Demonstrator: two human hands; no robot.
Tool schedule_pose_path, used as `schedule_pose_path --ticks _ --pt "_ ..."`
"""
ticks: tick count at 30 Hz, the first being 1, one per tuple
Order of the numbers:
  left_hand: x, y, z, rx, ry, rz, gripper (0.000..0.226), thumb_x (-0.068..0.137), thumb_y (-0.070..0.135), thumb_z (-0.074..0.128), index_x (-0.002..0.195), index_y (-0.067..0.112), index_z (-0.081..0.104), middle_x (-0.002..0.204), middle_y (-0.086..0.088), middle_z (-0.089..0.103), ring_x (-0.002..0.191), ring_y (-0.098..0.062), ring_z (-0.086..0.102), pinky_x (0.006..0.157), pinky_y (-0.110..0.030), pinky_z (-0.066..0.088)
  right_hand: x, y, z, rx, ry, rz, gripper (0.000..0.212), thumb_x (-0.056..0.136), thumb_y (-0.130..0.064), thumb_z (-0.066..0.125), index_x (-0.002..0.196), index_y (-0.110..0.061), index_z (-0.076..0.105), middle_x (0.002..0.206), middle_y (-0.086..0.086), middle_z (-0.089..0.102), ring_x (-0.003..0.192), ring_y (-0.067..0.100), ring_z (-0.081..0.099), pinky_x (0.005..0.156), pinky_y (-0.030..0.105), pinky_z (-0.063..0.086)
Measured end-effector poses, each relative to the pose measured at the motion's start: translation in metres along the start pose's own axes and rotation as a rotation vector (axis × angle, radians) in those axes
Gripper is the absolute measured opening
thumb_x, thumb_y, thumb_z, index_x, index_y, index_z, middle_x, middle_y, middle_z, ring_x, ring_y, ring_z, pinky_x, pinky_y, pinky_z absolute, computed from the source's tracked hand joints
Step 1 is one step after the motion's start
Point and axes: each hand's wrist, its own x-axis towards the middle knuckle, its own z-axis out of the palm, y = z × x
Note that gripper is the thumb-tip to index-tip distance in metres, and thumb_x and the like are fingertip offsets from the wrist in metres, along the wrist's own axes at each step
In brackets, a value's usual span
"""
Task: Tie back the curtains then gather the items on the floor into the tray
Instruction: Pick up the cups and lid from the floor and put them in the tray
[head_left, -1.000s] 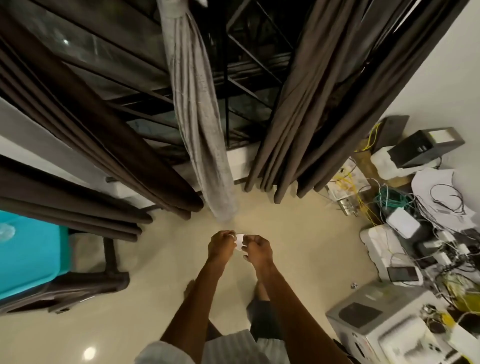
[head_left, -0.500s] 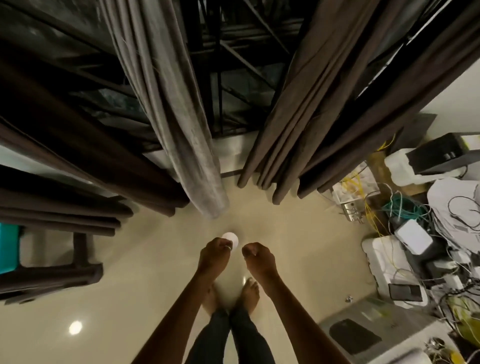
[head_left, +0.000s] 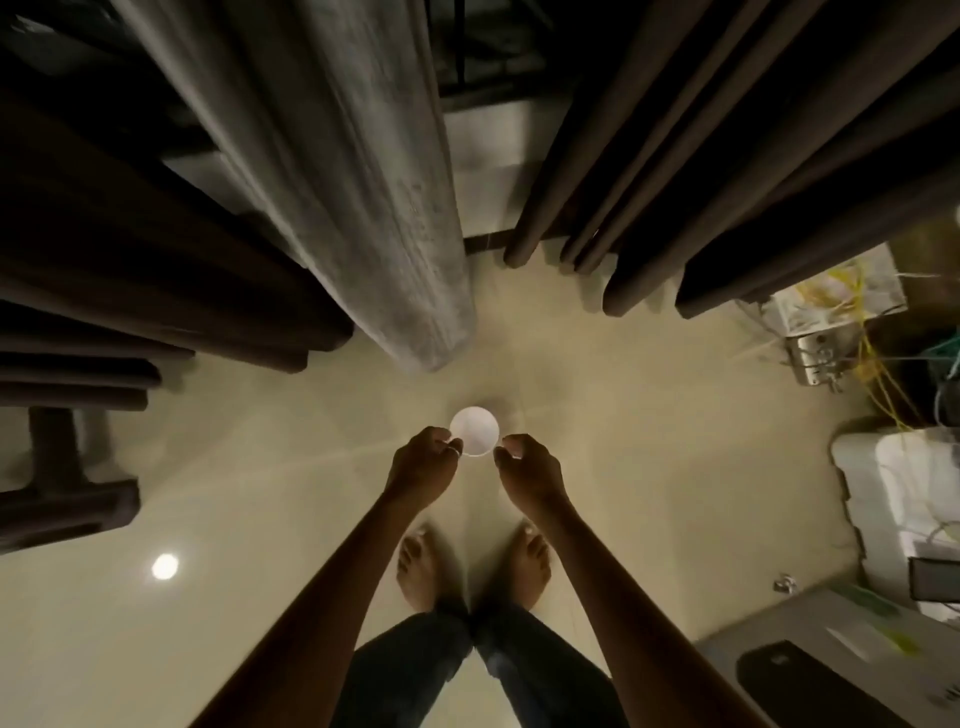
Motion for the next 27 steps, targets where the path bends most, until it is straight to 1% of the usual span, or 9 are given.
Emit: schedule_pose_path --ticks 3,6,11,13,16,21,23,25,27 --pt "0.048 -0.02 0.026 0.017 -0.052 -0.017 0.036 0.099 0.028 0.051 0.13 0.018 0.064 0.133 -0.008 0.065 0.123 -0.031 0.058 0.104 -0.036 0.045 0.045 0.026 0.021 -0.018 -0.004 0.013 0.037 0.103 -0.027 0.05 0.137 -0.015 0.057 0.141 0.006 0.062 0.129 0.025 0.056 0.089 0.021 0.036" --pt "0.089 -0.036 0.05 0.038 -0.055 -0.029 0.038 0.1 0.029 0.05 0.134 0.017 0.061 0.141 -0.007 0.06 0.128 -0.031 0.054 0.107 -0.034 0.043 0.082 0.052 0.038 -0.042 -0.016 0.03 0.04 0.103 -0.027 0.051 0.14 -0.012 0.055 0.142 0.008 0.061 0.131 0.026 0.055 0.098 0.026 0.041" --pt "0.14 -0.057 0.077 0.035 -0.062 -0.096 0.056 0.103 0.038 0.048 0.152 0.012 0.038 0.157 -0.01 0.042 0.144 -0.03 0.039 0.112 -0.034 0.033 0.129 0.081 0.058 -0.052 -0.031 0.046 0.042 0.104 -0.027 0.05 0.142 -0.01 0.052 0.141 0.011 0.06 0.13 0.029 0.054 0.098 0.03 0.043" --pt "0.154 -0.063 0.085 0.015 -0.068 -0.124 0.062 0.104 0.039 0.047 0.156 0.011 0.03 0.162 -0.011 0.034 0.147 -0.031 0.034 0.116 -0.036 0.029 0.146 0.089 0.066 -0.065 -0.042 0.045 0.04 0.103 -0.028 0.049 0.139 -0.011 0.053 0.136 0.011 0.063 0.125 0.029 0.058 0.091 0.029 0.043" --pt "0.174 -0.07 0.096 -0.009 -0.091 -0.151 0.063 0.105 0.033 0.045 0.159 0.01 0.021 0.164 -0.013 0.027 0.149 -0.032 0.029 0.118 -0.037 0.027 0.167 0.096 0.077 -0.066 -0.042 0.041 0.038 0.103 -0.027 0.049 0.136 -0.01 0.053 0.133 0.011 0.064 0.119 0.028 0.06 0.083 0.024 0.037" --pt "0.195 -0.081 0.109 -0.064 -0.122 -0.171 0.061 0.106 0.019 0.044 0.159 0.009 0.016 0.164 -0.016 0.026 0.149 -0.033 0.029 0.116 -0.037 0.029 0.189 0.099 0.086 0.011 -0.042 0.066 0.05 0.104 -0.025 0.05 0.149 -0.008 0.039 0.146 0.013 0.054 0.132 0.031 0.052 0.093 0.031 0.043" --pt "0.202 -0.083 0.114 -0.099 -0.134 -0.182 0.061 0.105 0.016 0.044 0.159 0.01 0.017 0.162 -0.016 0.029 0.147 -0.033 0.033 0.11 -0.035 0.033 0.198 0.1 0.088 0.033 -0.05 0.081 0.051 0.104 -0.025 0.05 0.15 -0.008 0.037 0.147 0.014 0.052 0.132 0.031 0.052 0.09 0.03 0.043" --pt "0.207 -0.08 0.118 -0.164 -0.159 -0.183 0.056 0.103 0.011 0.045 0.156 0.012 0.026 0.155 -0.016 0.04 0.14 -0.032 0.041 0.1 -0.031 0.035 0.205 0.099 0.09 0.047 -0.063 0.091 0.05 0.104 -0.025 0.051 0.149 -0.009 0.038 0.144 0.013 0.054 0.126 0.028 0.055 0.084 0.025 0.042" --pt "0.208 -0.075 0.121 -0.214 -0.17 -0.182 0.051 0.102 0.007 0.047 0.151 0.009 0.036 0.146 -0.014 0.049 0.133 -0.031 0.047 0.095 -0.029 0.037 0.209 0.099 0.093 0.06 -0.068 0.09 0.048 0.102 -0.027 0.052 0.146 -0.01 0.043 0.137 0.011 0.059 0.112 0.02 0.056 0.077 0.022 0.046"
